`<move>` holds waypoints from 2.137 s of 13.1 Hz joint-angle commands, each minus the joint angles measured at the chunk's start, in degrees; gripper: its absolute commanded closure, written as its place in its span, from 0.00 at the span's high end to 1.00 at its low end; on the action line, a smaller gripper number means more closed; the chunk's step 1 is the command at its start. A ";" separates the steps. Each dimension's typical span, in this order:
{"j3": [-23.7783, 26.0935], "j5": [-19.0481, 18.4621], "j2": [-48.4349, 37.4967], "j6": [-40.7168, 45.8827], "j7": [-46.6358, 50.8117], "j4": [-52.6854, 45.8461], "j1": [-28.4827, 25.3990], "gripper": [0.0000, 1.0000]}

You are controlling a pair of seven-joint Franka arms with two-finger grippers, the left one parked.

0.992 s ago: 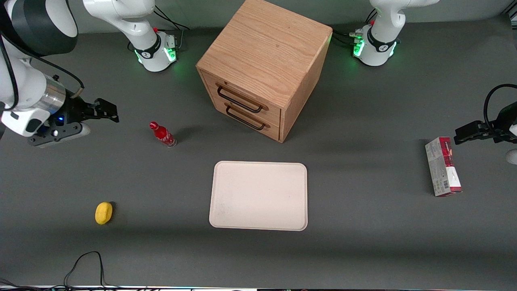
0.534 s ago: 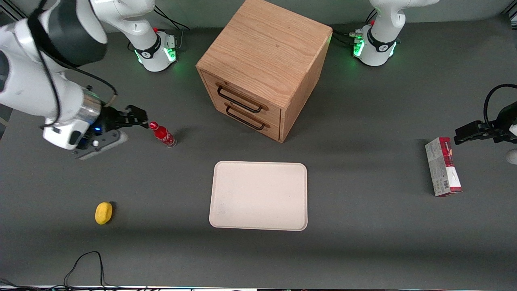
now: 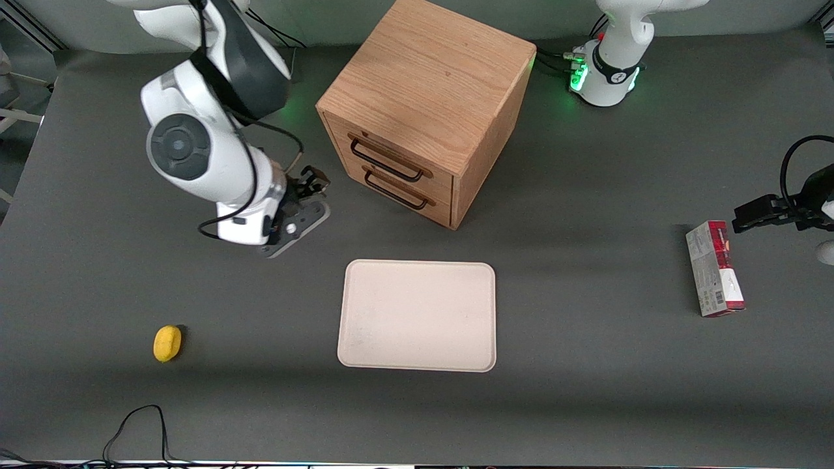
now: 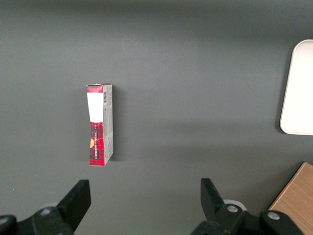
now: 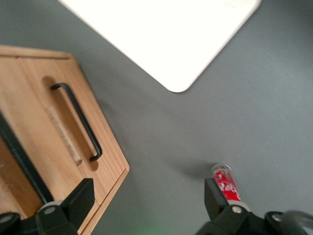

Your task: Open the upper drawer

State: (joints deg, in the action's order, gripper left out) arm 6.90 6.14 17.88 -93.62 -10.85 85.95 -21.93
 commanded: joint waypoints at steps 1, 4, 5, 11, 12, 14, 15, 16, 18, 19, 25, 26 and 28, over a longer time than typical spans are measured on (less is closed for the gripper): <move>0.04 0.71 4.26 1.15 -7.66 -4.11 -2.50 1.00; 3.29 0.89 5.67 1.33 -13.67 -4.12 -2.51 1.00; 4.87 0.98 6.03 1.42 -13.67 -4.12 -2.51 1.00; 8.22 4.65 8.84 1.33 -13.14 -4.12 -2.51 1.00; 8.31 5.37 9.36 1.33 -13.06 -4.21 -2.51 1.00; 8.48 5.38 9.46 1.33 -12.70 -4.21 -2.59 1.00; 8.75 5.38 9.46 1.33 -12.79 -4.12 -2.59 1.00; 8.84 5.38 9.54 1.33 -12.96 -3.95 -2.59 1.00; 8.84 5.38 10.68 1.33 -13.32 -4.03 -2.59 1.00; 8.84 5.38 11.47 1.33 -13.58 -4.12 -2.59 1.00; 8.40 4.67 12.27 1.33 -13.58 -3.86 -2.42 1.00; 8.14 4.59 12.27 1.33 -13.67 -3.95 -2.33 1.00; 8.05 4.41 12.27 1.33 -13.76 -4.12 -2.07 1.00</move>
State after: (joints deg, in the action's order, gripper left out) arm 15.42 10.31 29.14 -93.25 -23.07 83.87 -24.43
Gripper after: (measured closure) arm 0.000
